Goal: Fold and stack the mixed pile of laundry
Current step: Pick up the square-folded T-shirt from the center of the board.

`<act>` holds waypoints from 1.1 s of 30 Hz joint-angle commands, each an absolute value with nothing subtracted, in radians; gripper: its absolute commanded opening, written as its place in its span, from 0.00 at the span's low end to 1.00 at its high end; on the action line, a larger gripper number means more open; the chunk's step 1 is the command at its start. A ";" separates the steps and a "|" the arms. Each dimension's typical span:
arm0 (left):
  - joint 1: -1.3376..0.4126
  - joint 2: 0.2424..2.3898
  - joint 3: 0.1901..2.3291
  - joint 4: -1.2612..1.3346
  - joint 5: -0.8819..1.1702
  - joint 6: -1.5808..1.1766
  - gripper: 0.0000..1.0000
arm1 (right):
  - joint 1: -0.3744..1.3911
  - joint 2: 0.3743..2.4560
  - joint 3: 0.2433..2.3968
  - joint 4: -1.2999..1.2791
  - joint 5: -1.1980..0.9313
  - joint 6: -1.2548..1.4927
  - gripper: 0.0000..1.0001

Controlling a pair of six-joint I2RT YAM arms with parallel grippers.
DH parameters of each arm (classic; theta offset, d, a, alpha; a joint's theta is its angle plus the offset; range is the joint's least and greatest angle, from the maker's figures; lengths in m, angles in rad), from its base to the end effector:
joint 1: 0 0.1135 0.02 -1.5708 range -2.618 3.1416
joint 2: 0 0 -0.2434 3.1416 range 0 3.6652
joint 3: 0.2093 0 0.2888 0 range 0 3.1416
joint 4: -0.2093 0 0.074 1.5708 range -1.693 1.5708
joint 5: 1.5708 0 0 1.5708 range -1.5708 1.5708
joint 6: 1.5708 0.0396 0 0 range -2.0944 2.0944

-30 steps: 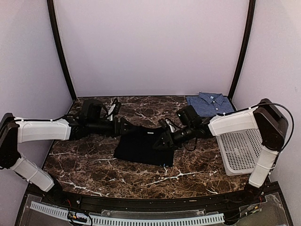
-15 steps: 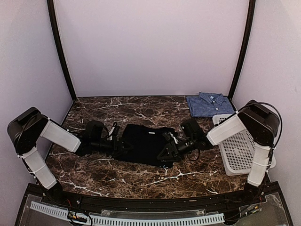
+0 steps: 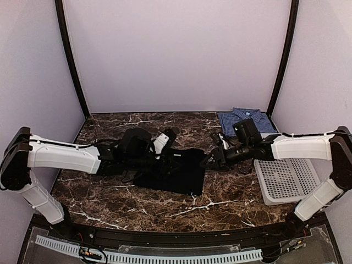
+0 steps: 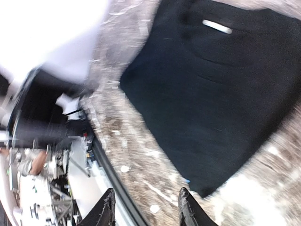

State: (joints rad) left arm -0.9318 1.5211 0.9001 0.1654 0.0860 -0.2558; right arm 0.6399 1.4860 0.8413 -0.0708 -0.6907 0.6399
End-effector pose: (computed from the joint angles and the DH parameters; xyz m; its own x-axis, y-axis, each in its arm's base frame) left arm 0.2206 -0.3026 0.1911 -0.4679 0.2070 -0.8592 0.7518 0.6043 -0.2638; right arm 0.2578 0.2233 0.1657 -0.9272 -0.1164 -0.3559 -0.3644 0.4996 0.7859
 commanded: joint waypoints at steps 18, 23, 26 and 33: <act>-1.229 2.041 1.214 0.092 -0.138 0.334 0.36 | 0.565 1.395 0.651 -0.128 -0.588 0.730 0.43; -1.230 2.057 1.224 0.085 -0.147 0.345 0.32 | 0.565 1.397 0.640 -0.109 -0.597 0.737 0.43; -1.242 2.014 1.216 0.085 -0.140 0.362 0.34 | 0.565 1.399 0.635 -0.104 -0.600 0.738 0.43; -1.231 1.883 1.177 0.139 -0.140 0.325 0.37 | 0.564 1.420 0.624 -0.070 -0.613 0.742 0.43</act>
